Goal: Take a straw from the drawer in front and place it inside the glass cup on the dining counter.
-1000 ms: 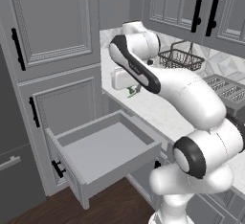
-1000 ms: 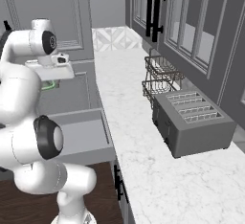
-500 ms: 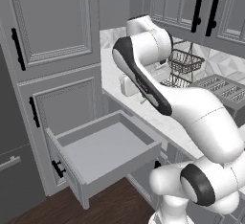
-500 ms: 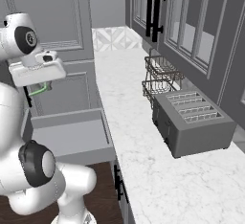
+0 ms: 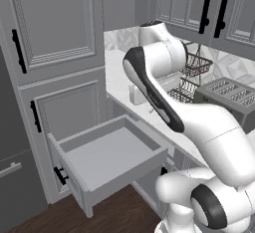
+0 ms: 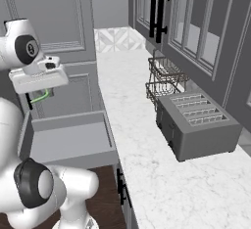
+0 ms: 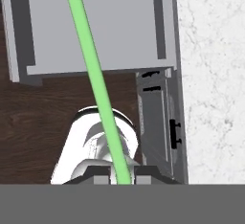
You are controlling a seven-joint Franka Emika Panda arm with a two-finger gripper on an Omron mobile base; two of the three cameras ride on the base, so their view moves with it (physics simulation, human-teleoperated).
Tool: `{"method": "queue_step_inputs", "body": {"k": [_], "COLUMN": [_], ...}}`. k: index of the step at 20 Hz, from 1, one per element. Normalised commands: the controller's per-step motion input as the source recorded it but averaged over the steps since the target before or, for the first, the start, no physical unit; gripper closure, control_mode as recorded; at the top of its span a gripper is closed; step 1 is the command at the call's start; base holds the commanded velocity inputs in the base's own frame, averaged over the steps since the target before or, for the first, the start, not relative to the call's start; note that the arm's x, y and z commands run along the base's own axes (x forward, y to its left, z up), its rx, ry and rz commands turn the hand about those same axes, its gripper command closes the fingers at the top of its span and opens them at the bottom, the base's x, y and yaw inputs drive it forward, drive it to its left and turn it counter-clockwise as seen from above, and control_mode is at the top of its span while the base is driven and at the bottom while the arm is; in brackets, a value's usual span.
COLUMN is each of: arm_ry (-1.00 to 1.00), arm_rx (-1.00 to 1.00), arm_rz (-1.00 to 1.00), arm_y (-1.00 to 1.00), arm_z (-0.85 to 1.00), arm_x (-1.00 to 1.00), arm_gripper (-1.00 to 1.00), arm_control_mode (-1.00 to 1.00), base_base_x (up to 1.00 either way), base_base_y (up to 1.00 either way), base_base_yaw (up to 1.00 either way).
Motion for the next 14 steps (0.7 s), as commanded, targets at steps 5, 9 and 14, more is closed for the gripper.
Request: {"method": "queue_step_inputs", "body": {"k": [5,9,14], "arm_ry": [0.00,0.00,0.00], "arm_rx": [0.06,0.00,0.00], "arm_rz": [0.00,0.00,0.00], "arm_y": [-0.02,0.00,0.00], "arm_z": [-0.25,0.00,0.00], "arm_x": [0.00,0.00,0.00], "arm_gripper": [1.00,1.00,1.00], "arm_control_mode": [-1.00,1.00,1.00], "base_base_x": [0.00,-0.98,-0.89], "base_base_y": [0.00,-0.01,0.32], "base_base_yaw": [0.00,0.10,0.54]}}
